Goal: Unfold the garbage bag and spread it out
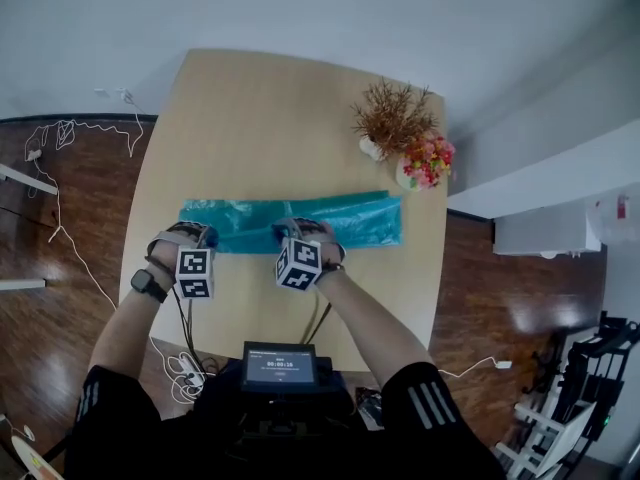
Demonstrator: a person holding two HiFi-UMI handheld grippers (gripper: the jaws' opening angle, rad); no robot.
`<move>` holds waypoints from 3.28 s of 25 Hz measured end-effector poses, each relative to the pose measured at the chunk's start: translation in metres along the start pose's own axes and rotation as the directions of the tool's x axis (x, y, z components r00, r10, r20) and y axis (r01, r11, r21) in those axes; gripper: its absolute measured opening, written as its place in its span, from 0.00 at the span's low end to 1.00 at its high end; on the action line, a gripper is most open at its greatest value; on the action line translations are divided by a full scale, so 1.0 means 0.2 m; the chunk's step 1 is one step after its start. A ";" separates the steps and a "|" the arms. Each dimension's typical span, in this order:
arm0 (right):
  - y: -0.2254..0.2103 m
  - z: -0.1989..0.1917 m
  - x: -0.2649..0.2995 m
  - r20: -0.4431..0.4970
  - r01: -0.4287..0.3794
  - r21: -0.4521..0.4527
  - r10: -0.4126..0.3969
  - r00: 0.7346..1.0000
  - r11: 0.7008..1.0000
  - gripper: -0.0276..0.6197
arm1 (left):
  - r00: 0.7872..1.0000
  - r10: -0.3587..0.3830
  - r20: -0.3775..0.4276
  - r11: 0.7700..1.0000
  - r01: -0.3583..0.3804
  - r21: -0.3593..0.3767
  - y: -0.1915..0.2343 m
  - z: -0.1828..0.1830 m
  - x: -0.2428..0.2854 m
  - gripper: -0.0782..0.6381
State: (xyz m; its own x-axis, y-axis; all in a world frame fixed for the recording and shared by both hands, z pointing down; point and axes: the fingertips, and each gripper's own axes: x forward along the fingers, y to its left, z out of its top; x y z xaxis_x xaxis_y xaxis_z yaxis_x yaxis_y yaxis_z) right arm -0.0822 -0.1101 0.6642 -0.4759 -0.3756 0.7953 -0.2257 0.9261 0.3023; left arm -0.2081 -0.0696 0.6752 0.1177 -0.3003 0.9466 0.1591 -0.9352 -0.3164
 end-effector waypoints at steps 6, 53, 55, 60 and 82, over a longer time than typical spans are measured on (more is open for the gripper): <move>0.00 -0.07 -0.11 0.047 -0.047 0.004 0.046 0.998 0.999 0.35 | 0.995 0.102 -0.020 0.987 -0.099 0.127 0.03 0.00 -0.05 0.11; 0.18 -0.98 -0.80 -0.206 0.265 0.192 -0.225 0.952 0.945 0.06 | 0.931 0.353 0.090 0.929 -0.360 0.089 -0.17 0.04 -0.20 0.11; 0.28 -1.04 -0.79 -0.222 0.262 0.210 -0.215 0.951 0.942 0.06 | 0.926 0.365 0.101 0.920 -0.375 0.115 -0.26 0.07 -0.19 0.11; 0.55 -1.19 -0.72 -0.281 0.213 0.246 -0.141 0.949 0.946 0.10 | 0.967 0.241 0.088 0.953 -0.253 0.168 -0.59 0.10 -0.06 0.11; 0.66 -1.16 -0.88 -0.192 0.109 0.405 -0.032 0.981 0.908 0.36 | 0.999 -0.030 0.014 0.989 0.028 0.144 -0.83 0.06 0.12 0.15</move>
State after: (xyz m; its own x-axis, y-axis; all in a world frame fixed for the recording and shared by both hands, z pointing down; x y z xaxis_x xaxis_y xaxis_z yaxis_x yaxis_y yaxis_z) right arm 0.1689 0.0859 0.6853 -0.2960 -0.3912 0.8714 -0.6009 0.7854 0.1485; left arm -0.2190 0.0809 0.7495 0.1269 -0.2691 0.9547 0.3014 -0.9065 -0.2955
